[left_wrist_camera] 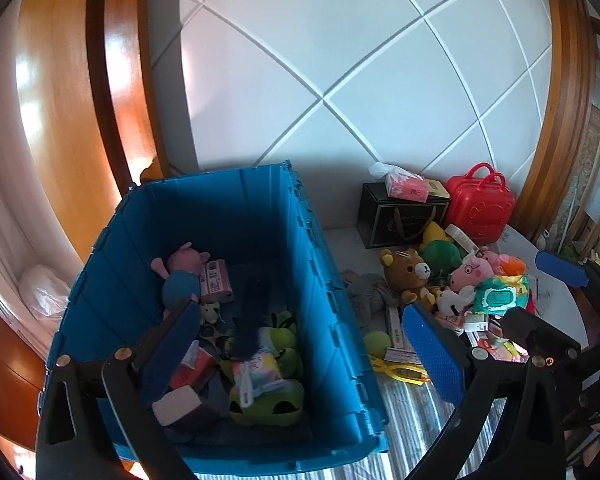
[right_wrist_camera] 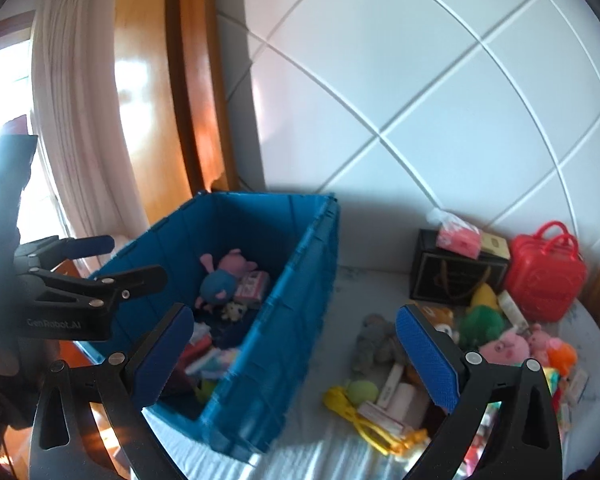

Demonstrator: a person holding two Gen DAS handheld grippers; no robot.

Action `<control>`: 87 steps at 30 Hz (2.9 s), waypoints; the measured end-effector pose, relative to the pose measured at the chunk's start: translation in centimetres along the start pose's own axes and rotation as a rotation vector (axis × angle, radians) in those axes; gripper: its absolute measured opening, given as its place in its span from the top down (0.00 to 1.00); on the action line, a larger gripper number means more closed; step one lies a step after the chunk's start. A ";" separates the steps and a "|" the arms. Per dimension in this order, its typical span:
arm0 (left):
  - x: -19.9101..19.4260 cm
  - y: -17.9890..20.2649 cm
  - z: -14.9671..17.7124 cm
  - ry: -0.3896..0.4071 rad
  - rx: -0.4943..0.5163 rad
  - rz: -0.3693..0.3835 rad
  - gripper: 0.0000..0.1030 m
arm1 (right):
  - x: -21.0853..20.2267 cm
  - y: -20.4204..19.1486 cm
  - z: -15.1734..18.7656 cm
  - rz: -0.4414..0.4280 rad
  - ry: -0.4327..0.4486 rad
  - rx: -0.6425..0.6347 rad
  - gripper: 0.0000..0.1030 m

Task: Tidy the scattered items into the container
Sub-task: 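Move both tools back toward the toy pile, then grasp the green wipes pack with the left tool while the right tool grasps the red-and-pink pig plush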

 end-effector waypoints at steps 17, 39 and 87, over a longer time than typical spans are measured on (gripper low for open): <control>6.8 22.0 -1.5 -0.042 0.166 0.177 0.00 | -5.9 25.1 5.5 0.286 -0.093 0.138 0.00; 20.1 38.3 0.3 -0.146 0.434 0.214 0.00 | -0.9 40.4 12.4 0.343 -0.284 0.134 0.00; 22.5 45.8 1.7 0.137 0.932 0.129 0.76 | 5.9 44.9 13.5 0.327 -0.378 0.080 0.28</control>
Point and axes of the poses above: each gripper's, at about its wrist camera, not at the fingertips, and x roughly the way its jaws point, y to its right, z to its underside, the point moved 6 cm from there along x, roughly the way its jaws point, and after that the axes turned 14 degrees about x, right-handed, at the moved point
